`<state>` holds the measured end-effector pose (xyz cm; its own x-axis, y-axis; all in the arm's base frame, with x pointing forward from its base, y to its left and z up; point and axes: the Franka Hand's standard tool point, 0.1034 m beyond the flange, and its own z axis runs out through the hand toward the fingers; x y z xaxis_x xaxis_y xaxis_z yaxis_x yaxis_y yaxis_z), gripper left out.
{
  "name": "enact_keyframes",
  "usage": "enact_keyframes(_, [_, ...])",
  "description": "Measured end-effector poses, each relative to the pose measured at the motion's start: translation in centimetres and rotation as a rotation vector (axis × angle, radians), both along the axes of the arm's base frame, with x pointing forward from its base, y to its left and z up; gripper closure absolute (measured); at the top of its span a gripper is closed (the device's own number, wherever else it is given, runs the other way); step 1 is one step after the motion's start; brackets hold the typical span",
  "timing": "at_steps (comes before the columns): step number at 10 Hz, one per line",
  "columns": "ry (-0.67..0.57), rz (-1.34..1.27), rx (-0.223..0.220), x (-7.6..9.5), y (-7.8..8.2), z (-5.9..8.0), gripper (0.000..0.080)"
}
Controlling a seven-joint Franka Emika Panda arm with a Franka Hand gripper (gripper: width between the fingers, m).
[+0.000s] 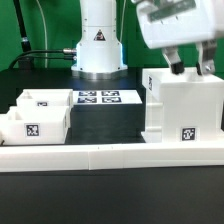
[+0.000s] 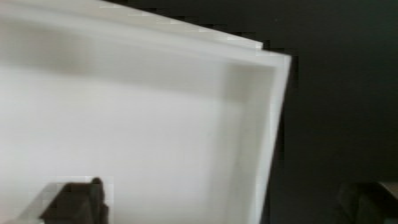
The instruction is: Assemble drawer
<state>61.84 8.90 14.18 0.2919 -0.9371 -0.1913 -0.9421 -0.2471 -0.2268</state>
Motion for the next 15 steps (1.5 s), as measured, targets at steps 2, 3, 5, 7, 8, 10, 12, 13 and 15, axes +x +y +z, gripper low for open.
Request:
enact_keyframes(2, [-0.024,0.032,0.0,-0.4,-0.7,1.3,0.015])
enact_keyframes(3, [-0.02,0.033,0.0,-0.5,-0.6,1.0,0.015])
enact_keyframes(5, [-0.052,0.212,-0.035,-0.7,-0.8,0.8,0.015])
enact_keyframes(7, [-0.055,0.588,-0.121,-1.9,-2.4,0.7,0.015])
enact_keyframes(8, [-0.078,0.708,-0.144,-2.1,-3.3,0.9,0.015])
enact_keyframes(10, [-0.126,0.917,-0.171,-2.8,-6.3,0.4,0.015])
enact_keyframes(12, [-0.151,1.044,-0.191,-2.8,-6.5,0.3,0.015])
enact_keyframes(13, [-0.166,1.11,-0.199,-2.8,-6.6,0.3,0.015])
enact_keyframes(15, [-0.151,1.269,-0.235,-3.9,-8.2,-0.7,0.015])
